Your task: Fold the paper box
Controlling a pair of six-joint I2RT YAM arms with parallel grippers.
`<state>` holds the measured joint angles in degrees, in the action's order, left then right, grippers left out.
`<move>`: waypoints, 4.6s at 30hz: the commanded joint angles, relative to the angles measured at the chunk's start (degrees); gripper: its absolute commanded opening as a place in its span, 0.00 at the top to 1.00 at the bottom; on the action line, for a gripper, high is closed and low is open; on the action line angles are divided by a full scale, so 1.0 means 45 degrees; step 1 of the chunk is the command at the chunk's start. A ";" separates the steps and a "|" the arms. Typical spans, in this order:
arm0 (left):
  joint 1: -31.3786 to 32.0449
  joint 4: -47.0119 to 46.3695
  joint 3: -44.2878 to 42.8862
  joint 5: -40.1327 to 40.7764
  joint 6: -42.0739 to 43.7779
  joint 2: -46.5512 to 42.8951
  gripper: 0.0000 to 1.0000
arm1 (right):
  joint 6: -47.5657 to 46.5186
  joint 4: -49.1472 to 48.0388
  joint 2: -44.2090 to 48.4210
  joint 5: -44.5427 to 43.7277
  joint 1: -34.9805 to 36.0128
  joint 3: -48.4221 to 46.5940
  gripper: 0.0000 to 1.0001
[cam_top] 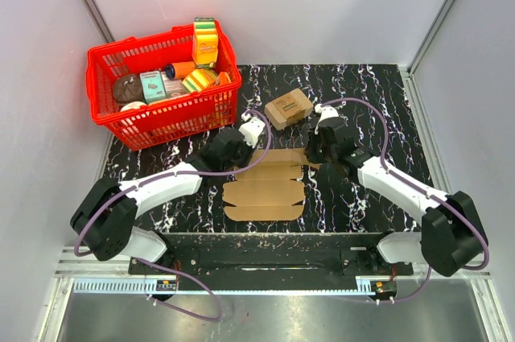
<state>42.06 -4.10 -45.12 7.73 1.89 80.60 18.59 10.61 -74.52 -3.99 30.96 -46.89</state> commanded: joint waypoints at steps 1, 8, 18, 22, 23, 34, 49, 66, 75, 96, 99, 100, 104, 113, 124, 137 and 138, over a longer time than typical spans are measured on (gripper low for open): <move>0.0008 -0.1295 0.0222 -0.0154 -0.0010 -0.0235 0.71 | -0.0322 0.0005 -0.0334 -0.0149 -0.0064 -0.0731 0.85; 0.0066 -0.1492 0.0340 -0.0447 -0.0088 -0.0176 0.71 | -0.0400 0.0064 -0.0569 0.0183 -0.0083 -0.0712 0.85; 0.0067 -0.1706 0.0496 -0.0623 -0.0049 -0.0137 0.71 | -0.0362 0.0064 -0.0783 0.0847 -0.0064 -0.0712 0.86; 0.0086 -0.1765 0.0535 -0.0682 -0.0010 0.0019 0.72 | -0.0264 0.0044 -0.0823 0.1510 -0.0083 -0.0712 0.86; 0.0086 -0.1842 0.0555 -0.0701 0.0009 0.0038 0.72 | -0.0225 0.0044 -0.0823 0.1589 -0.0064 -0.0712 0.86; 0.0086 -0.2018 0.0652 -0.1033 -0.0049 0.0058 0.73 | 0.0341 -0.0561 -0.1193 0.2390 -0.0064 -0.0653 0.86; 0.0067 -0.1941 0.0399 -0.1541 -0.0030 0.0565 0.74 | 0.1259 -0.1693 -0.1642 0.3600 -0.0356 -0.0244 0.85; 0.0067 -0.1882 0.0282 -0.1619 -0.0030 0.0781 0.75 | 0.1689 -0.2221 -0.2775 0.4967 -0.0845 -0.0321 0.85; 0.0067 -0.1863 0.0223 -0.1658 -0.0030 0.0859 0.75 | 0.2099 -0.3099 -0.2952 0.6100 -0.1294 -0.0107 0.84; 0.0067 -0.1765 0.0184 -0.1658 -0.0049 0.0879 0.75 | 0.1201 0.0182 -0.3243 0.2292 -0.1548 0.0030 0.86; 0.0067 -0.1765 0.0164 -0.1658 -0.0030 0.0879 0.75 | 0.1065 -0.0170 -0.3673 0.2469 -0.1548 0.0011 0.90; 0.0086 -0.1765 0.0184 -0.1658 -0.0049 0.0879 0.75 | 0.1064 -0.0190 -0.3790 0.2352 -0.1548 -0.0009 0.91; 0.0086 -0.1746 0.0164 -0.1658 -0.0049 0.0878 0.75 | 0.1045 -0.0268 -0.3928 0.2156 -0.1548 0.0069 0.93; 0.0086 -0.1746 0.0145 -0.1658 -0.0069 0.0937 0.75 | 0.0869 -0.0717 -0.4377 0.2800 -0.1548 0.0168 0.95; 0.0067 -0.1726 0.0106 -0.1658 -0.0049 0.0996 0.75 | 0.0576 -0.0893 -0.4632 0.3464 -0.1548 0.0069 0.95; 0.0086 -0.1687 0.0047 -0.1990 -0.0049 0.1054 0.75 | 0.0596 -0.1069 -0.4183 0.4440 -0.1548 0.0108 0.94; 0.0086 -0.1687 0.0028 -0.1990 -0.0068 0.1093 0.75 | 0.0596 -0.1127 -0.4143 0.4576 -0.1548 0.0089 0.94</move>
<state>42.24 -12.36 -43.79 0.91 1.87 84.49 21.65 6.35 -94.28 12.08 23.94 -46.39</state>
